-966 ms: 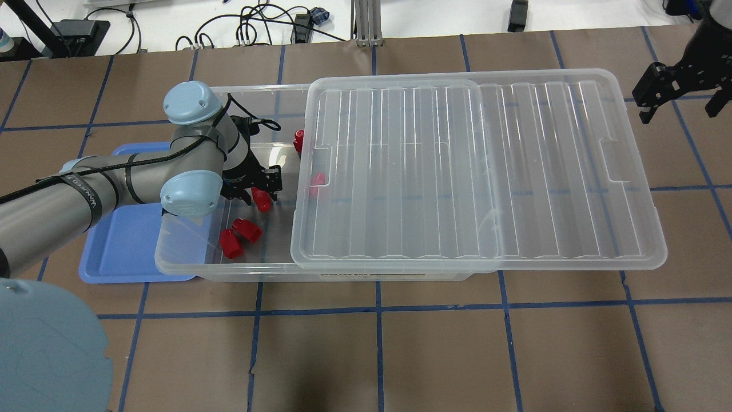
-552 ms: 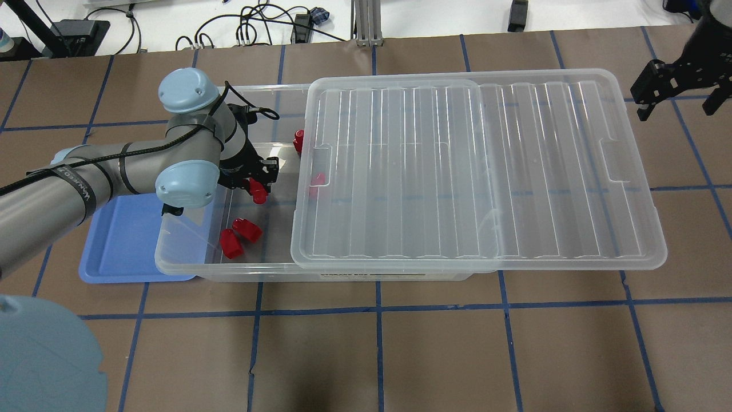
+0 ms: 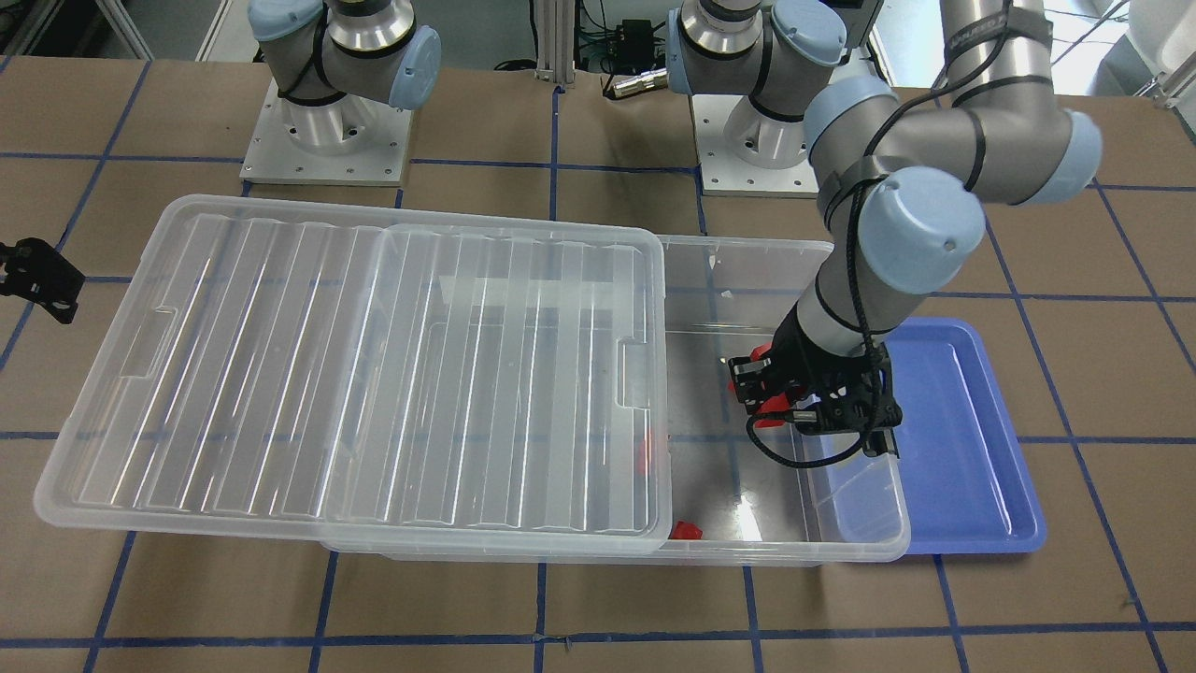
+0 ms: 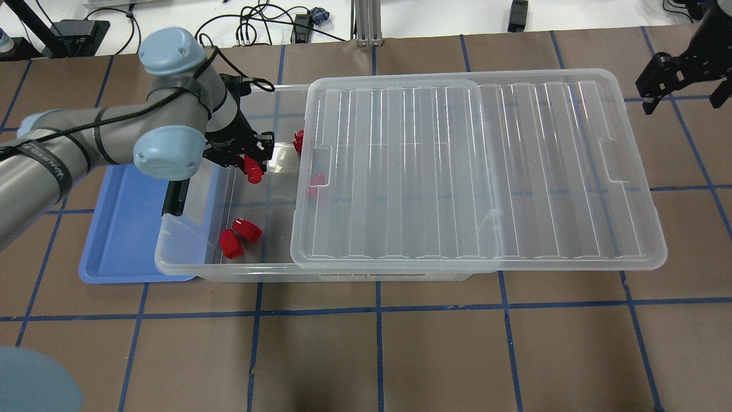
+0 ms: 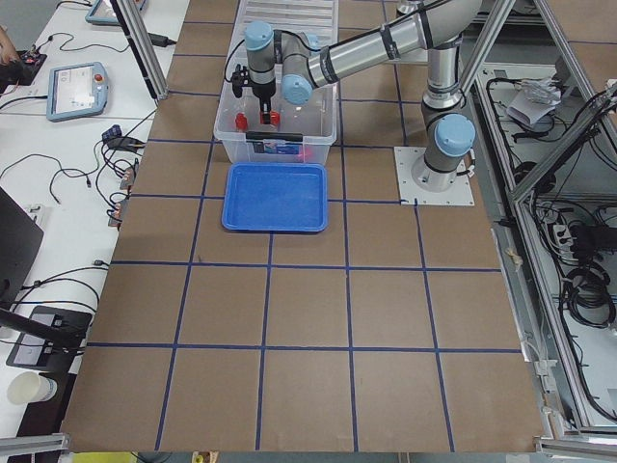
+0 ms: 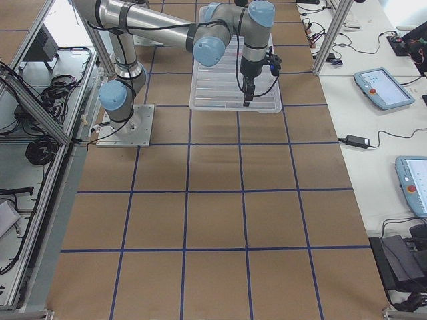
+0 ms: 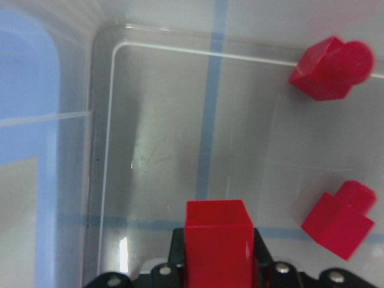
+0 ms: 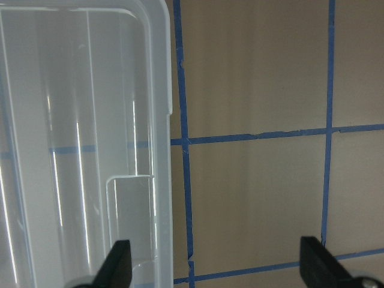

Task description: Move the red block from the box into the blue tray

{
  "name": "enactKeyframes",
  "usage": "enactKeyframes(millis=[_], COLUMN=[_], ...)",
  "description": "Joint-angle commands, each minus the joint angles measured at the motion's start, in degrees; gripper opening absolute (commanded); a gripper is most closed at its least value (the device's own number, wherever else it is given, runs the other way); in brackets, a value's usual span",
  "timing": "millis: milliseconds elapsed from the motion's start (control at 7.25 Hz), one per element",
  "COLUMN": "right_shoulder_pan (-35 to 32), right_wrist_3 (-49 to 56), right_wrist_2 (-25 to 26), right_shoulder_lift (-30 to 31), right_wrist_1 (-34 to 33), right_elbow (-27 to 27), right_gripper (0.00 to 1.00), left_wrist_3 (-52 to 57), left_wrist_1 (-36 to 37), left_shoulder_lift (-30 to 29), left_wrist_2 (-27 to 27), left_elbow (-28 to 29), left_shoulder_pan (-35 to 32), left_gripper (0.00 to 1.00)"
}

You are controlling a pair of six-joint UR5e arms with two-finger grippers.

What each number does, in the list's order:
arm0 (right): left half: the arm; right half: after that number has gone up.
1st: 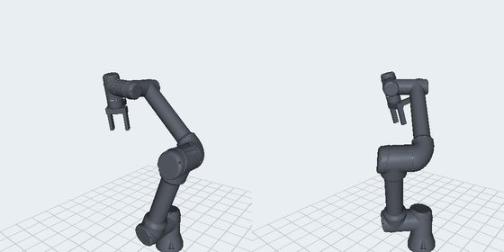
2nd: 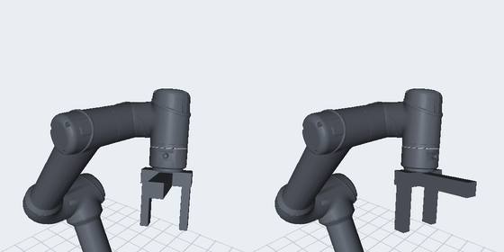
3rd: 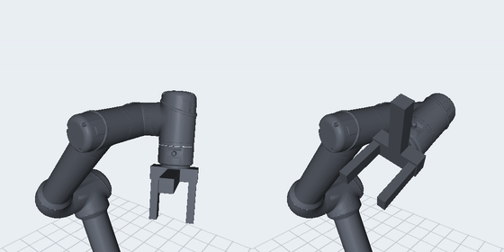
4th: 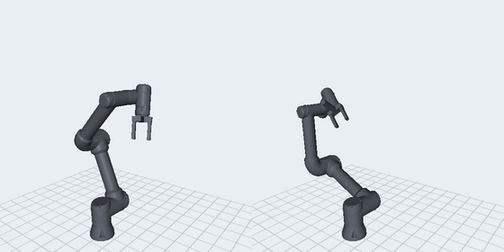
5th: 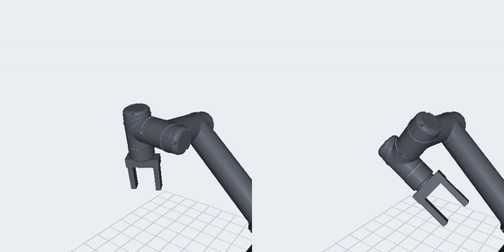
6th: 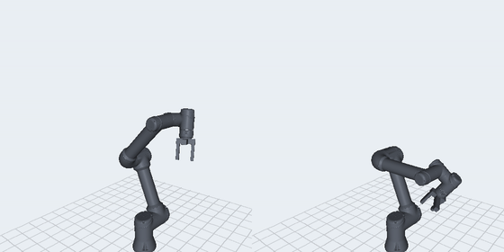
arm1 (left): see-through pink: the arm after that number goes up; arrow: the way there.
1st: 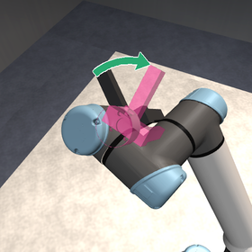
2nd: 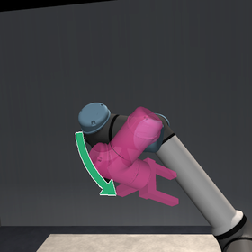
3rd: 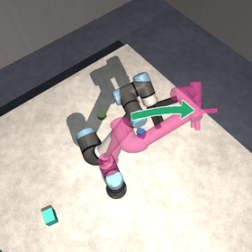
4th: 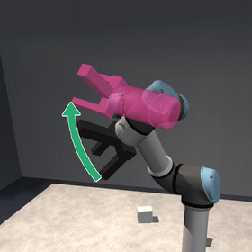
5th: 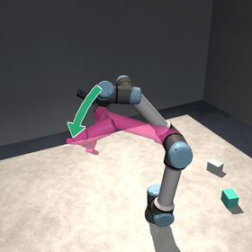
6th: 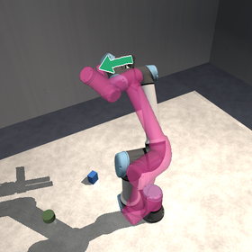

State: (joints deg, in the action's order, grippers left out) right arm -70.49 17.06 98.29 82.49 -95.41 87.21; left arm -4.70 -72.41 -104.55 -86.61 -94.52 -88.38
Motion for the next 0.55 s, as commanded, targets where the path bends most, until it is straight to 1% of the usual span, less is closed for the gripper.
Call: enactKeyframes(millis=[0, 138, 276, 414], right_shoulder_pan=[0.0, 0.0, 0.3, 1.0], right_wrist_3=[0.0, 0.0, 0.0, 0.0], right_wrist_2=[0.5, 0.6, 0.7, 0.8], right_shoulder_lift=[-0.3, -0.7, -0.9, -1.2], right_wrist_1=[-1.4, -1.5, -1.5, -1.5], right_elbow=[0.6, 0.6, 0.9, 1.7], right_gripper=[1.0, 1.0, 1.0, 1.0], left_wrist_3=[0.7, 4.8, 15.4, 23.6], left_wrist_1=[-11.0, -12.0, -12.0, -10.8], left_shoulder_lift=[2.4, 2.2, 0.8, -0.2], left_wrist_2=[-0.1, -0.3, -0.4, -0.2], left_elbow=[7.1, 7.2, 5.8, 3.8], left_shoulder_pan=[3.5, 7.6, 14.2, 20.5], left_gripper=[0.11, 0.05, 0.02, 0.02])
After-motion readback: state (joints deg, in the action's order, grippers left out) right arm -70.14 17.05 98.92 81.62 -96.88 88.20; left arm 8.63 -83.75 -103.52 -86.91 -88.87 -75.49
